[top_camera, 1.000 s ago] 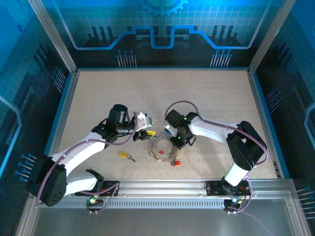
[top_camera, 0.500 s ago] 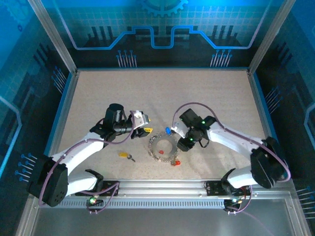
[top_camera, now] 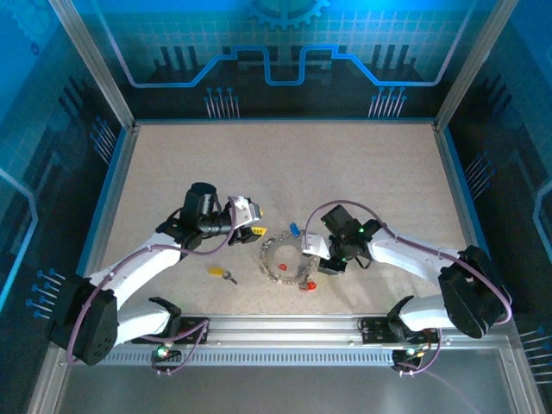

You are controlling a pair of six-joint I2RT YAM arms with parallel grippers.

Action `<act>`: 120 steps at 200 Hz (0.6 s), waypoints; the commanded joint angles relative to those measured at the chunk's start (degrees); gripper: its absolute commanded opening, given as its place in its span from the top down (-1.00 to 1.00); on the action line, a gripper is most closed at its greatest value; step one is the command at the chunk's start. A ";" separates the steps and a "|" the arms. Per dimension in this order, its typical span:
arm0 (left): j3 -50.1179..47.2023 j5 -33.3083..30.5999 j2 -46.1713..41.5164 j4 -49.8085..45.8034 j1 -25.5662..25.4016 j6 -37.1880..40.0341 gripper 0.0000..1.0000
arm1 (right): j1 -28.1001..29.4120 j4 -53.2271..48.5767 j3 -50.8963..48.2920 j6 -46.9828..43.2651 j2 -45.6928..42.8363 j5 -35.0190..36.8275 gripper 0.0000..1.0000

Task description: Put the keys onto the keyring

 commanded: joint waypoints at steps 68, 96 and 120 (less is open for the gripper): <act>1.72 -0.94 -1.84 -4.46 -0.06 3.45 0.01 | 0.61 7.86 -0.02 -2.32 5.01 -1.76 0.29; 1.48 -2.35 -2.48 -4.19 -0.06 3.36 0.01 | 0.61 7.02 1.03 -1.26 7.56 -1.12 0.33; 1.57 -2.71 -2.42 -4.20 -0.06 3.23 0.01 | 0.65 5.94 1.82 -0.83 9.33 -0.66 0.37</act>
